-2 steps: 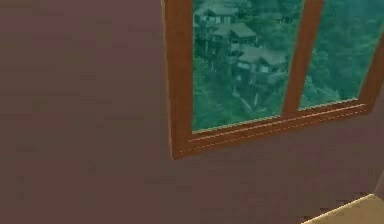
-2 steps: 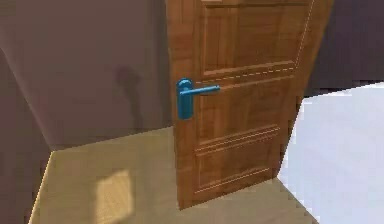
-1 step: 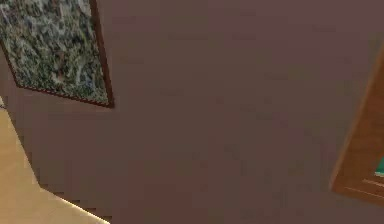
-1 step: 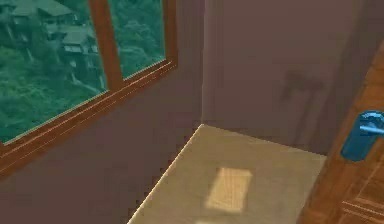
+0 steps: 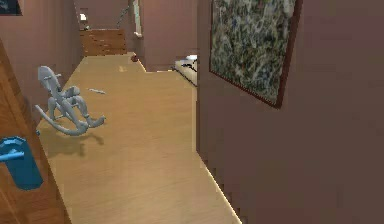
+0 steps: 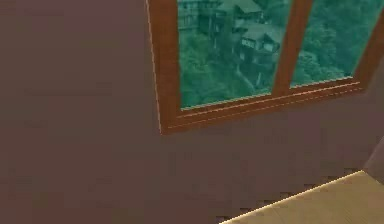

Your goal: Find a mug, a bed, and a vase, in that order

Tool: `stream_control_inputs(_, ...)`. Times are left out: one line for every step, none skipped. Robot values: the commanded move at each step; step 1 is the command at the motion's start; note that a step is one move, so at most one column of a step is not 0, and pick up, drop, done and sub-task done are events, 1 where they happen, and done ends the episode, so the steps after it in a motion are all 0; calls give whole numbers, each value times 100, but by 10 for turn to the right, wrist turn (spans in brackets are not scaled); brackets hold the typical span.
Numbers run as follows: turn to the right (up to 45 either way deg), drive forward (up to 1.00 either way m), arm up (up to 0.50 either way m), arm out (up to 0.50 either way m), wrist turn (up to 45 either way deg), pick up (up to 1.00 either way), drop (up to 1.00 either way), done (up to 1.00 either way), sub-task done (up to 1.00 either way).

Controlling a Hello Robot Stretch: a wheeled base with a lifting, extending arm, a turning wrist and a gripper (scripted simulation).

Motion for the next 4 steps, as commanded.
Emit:
stream_control_inputs(-180,0,0,0,0,0,0,0,0)
stream_control_inputs(0,20,0,0,0,0,0,0,0)
stream_control_inputs(-120,0,0,0,0,0,0,0,0)
stream_control_inputs(0,5,0,0,0,0,0,0,0)
